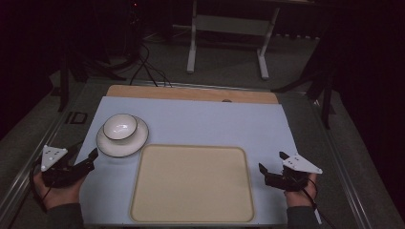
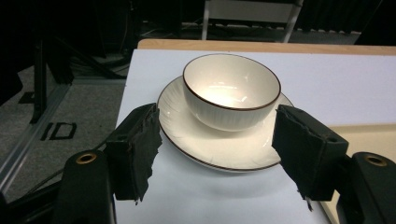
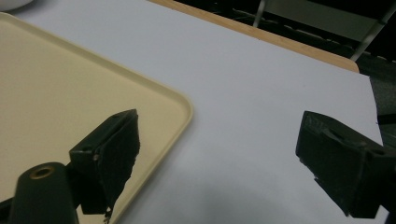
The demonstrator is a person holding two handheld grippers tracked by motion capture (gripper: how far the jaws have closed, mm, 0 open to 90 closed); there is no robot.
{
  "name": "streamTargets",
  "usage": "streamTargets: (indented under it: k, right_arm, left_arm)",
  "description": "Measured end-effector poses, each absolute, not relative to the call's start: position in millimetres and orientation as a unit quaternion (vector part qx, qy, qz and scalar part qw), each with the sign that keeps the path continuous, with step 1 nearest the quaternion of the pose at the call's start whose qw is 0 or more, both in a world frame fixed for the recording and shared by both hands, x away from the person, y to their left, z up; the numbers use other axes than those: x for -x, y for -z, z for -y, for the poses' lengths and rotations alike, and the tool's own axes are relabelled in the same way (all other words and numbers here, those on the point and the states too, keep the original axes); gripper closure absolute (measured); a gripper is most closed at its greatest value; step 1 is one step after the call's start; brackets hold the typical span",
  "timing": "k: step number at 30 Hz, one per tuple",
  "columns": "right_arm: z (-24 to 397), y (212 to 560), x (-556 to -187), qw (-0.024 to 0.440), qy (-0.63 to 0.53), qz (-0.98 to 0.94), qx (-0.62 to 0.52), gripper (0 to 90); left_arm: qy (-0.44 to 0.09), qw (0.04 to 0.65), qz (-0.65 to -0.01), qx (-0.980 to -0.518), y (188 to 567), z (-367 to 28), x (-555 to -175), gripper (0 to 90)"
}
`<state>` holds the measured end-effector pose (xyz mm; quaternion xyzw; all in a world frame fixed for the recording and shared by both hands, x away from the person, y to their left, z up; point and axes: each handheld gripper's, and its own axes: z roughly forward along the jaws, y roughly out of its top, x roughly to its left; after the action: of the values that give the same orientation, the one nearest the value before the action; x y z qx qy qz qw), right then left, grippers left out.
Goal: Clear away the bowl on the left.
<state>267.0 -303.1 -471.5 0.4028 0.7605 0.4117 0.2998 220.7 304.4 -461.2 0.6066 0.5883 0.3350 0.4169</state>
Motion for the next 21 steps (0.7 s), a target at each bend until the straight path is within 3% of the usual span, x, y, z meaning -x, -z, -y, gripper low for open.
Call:
streamTargets:
  k: [21]
  right_arm:
    - [301.1, 469.2, -263.5, 0.317, -0.419, -0.757, -0.389, 13.3]
  left_arm:
    - [-0.328, 0.422, -0.593, -0.603, 458.7, -300.7, -227.5, 34.2]
